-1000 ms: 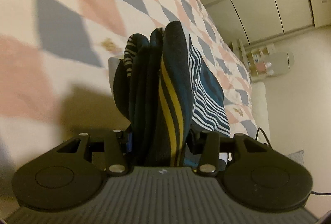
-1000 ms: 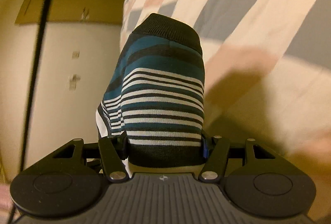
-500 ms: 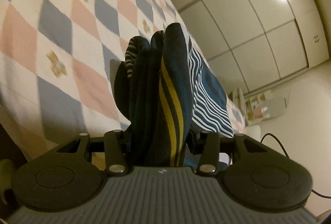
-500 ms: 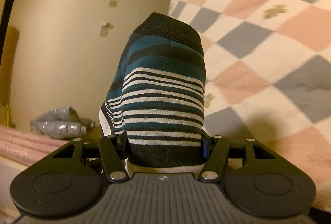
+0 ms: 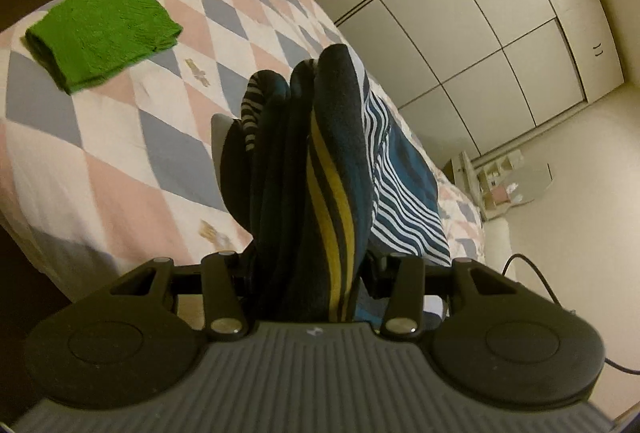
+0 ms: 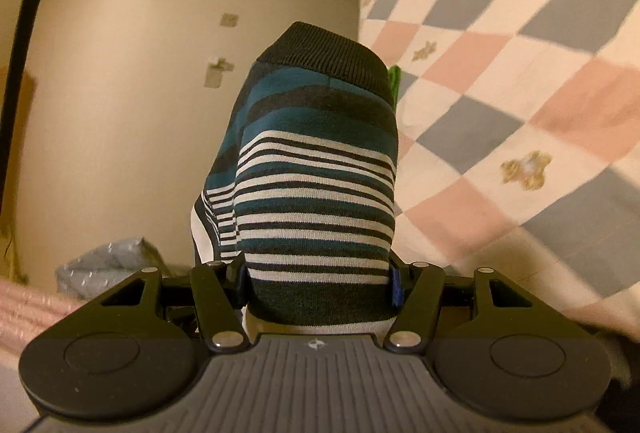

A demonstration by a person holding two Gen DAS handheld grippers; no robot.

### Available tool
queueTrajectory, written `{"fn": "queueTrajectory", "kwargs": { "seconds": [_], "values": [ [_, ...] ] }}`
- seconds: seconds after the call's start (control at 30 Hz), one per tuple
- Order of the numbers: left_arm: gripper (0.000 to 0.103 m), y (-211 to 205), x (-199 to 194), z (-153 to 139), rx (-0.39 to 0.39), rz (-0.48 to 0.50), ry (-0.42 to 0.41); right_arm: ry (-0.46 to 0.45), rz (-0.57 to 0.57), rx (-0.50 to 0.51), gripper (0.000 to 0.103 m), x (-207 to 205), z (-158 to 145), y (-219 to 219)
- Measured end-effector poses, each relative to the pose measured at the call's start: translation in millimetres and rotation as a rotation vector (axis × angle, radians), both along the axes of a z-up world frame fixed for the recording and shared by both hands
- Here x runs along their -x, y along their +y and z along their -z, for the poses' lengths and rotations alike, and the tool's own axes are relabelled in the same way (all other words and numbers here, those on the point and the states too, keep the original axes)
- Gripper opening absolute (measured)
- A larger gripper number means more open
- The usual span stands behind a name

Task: Fold clothes
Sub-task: 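Carry the sweater bundle with both tools over the green towel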

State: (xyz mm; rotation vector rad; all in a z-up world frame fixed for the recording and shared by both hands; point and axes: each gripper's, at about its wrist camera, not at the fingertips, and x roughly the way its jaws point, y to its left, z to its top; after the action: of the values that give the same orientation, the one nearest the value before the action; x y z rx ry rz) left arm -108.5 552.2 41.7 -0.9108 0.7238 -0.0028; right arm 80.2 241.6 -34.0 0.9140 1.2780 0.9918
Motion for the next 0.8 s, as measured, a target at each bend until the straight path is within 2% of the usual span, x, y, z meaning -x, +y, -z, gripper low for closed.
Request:
{"fn": "queueTrajectory", "kwargs": {
  "seconds": [0.2,0.33,0.6,0.8],
  "values": [
    [0.041,55,-16,16,0.051,0.026,0.002,-0.018,0.018,0.073,0.059,-11,-15,40],
    [0.041,92,-33,24,0.054,0.006,-0.010,-0.050,0.005,0.071,0.059,-32,-17,80],
    [0.042,208,-93,45,0.034,0.071,0.025,-0.016,0.008,0.079,0.059,-67,0,183],
    [0.042,295,-137,61,0.019,0.120,0.051,0.021,0.134,0.073,0.059,-78,27,261]
  ]
}}
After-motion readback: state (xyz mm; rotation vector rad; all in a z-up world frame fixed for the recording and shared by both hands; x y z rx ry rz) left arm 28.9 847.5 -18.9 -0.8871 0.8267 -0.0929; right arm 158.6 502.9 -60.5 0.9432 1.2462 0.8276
